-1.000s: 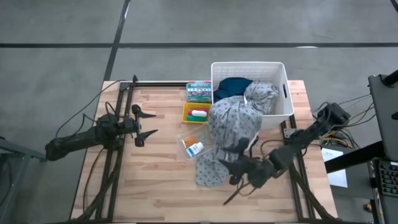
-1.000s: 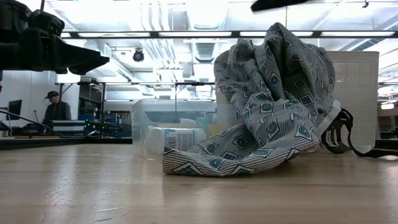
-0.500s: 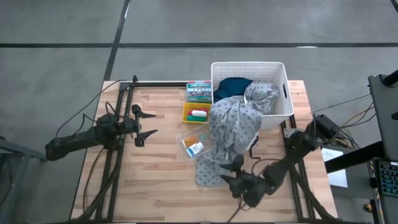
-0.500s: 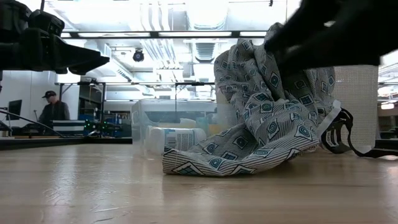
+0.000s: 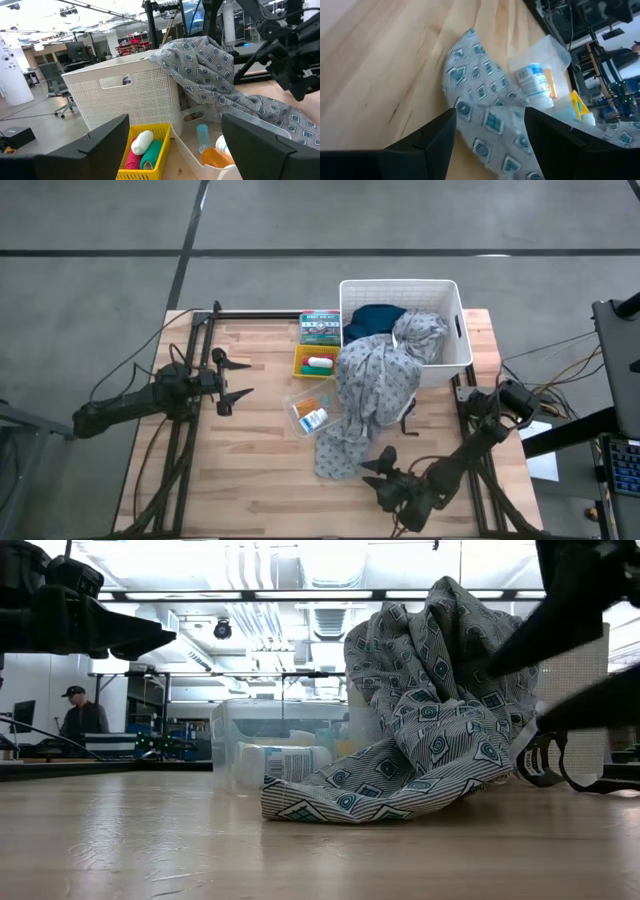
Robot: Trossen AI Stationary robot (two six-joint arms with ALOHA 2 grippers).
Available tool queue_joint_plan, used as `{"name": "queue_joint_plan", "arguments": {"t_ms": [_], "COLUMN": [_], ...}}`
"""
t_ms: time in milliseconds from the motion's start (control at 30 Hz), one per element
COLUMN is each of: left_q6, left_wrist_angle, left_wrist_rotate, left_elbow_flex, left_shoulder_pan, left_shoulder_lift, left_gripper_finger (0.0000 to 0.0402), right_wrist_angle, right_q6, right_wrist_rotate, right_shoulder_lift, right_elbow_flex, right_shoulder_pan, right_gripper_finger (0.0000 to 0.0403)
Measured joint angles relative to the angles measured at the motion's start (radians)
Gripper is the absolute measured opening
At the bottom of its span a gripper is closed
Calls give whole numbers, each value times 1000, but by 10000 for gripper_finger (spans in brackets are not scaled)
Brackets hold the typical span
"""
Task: Pick & Place Medicine items
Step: Put the gray patient gown into the white bin
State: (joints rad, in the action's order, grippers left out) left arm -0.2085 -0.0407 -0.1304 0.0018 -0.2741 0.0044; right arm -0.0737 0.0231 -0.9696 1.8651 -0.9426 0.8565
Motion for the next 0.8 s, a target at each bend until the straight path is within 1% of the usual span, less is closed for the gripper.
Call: {"name": "queue_joint_plan", "arguments": {"t_ms": [133, 367, 600, 800], "left_q6": [0, 0, 0, 0], "left_wrist_angle": [0, -1, 0, 0], "left_wrist_rotate": [0, 0, 0, 0], "left_elbow_flex": [0, 0, 0, 0], "left_shoulder_pan": [0, 0, 0, 0], "left_shoulder_lift": [0, 0, 0, 0], "left_gripper_finger": [320, 320, 320, 320], "right_wrist_angle": [-2, -3, -1, 0], "right_q6": [2, -11, 19, 20], "right_wrist_rotate": [-4, -52, -23, -16], "right_shoulder_lift": [18, 37, 30, 34], "right_elbow_flex": [1, 5, 5, 5], "right_shoulder_pan": [0, -32, -87, -107], "right_gripper_finger": [227, 224, 224, 224]}}
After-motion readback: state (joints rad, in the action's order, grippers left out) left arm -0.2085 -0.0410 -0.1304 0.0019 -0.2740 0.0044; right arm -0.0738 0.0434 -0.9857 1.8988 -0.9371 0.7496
